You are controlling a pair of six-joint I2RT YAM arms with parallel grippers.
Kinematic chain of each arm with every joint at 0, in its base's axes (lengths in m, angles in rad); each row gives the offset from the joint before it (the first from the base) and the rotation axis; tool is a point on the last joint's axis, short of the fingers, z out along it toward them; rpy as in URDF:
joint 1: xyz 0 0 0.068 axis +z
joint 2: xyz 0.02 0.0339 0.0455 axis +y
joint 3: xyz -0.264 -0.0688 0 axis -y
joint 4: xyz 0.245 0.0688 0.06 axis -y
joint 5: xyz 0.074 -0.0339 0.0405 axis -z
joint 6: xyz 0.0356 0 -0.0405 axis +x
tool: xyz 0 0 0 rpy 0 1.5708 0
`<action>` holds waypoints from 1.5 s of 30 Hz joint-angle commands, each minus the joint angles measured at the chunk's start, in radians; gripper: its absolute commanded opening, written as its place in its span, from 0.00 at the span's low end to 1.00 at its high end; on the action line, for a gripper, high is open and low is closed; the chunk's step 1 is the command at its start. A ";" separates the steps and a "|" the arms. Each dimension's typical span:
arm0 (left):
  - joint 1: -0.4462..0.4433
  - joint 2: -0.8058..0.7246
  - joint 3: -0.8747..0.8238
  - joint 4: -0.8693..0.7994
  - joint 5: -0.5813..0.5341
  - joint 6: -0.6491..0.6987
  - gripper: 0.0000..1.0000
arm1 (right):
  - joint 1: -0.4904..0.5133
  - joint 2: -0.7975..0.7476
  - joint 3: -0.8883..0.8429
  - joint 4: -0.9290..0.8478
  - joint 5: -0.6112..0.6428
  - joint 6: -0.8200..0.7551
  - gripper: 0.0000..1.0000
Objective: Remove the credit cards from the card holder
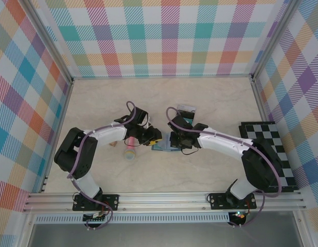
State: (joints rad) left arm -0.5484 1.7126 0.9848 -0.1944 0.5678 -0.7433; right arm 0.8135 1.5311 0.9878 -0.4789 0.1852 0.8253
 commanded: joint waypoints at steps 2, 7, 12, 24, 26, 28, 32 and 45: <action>-0.023 0.024 0.015 0.109 0.061 -0.065 0.34 | 0.006 -0.038 -0.030 0.045 0.042 0.014 0.24; -0.047 0.035 0.039 0.121 0.081 -0.061 0.35 | 0.006 -0.041 -0.019 0.033 0.051 0.025 0.25; -0.074 0.067 0.059 0.143 0.107 -0.069 0.35 | 0.006 -0.098 -0.047 0.022 0.117 0.061 0.26; -0.110 0.110 0.120 0.070 0.060 -0.049 0.32 | 0.006 -0.163 -0.088 0.015 0.175 0.084 0.27; -0.102 0.087 0.113 0.044 0.030 -0.041 0.30 | 0.005 -0.144 -0.081 0.031 0.148 0.073 0.24; -0.087 0.063 0.103 0.009 -0.012 -0.032 0.28 | 0.001 -0.116 -0.067 0.053 0.100 0.049 0.21; -0.050 0.047 0.079 -0.052 -0.082 -0.016 0.25 | -0.010 -0.019 -0.006 0.060 -0.004 0.004 0.12; -0.035 0.134 0.113 -0.024 -0.007 -0.003 0.22 | -0.052 0.174 0.095 0.012 -0.060 -0.009 0.08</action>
State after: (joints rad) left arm -0.5819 1.8114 1.0721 -0.2081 0.5335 -0.7658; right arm 0.7715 1.6867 1.0451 -0.4408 0.1375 0.8330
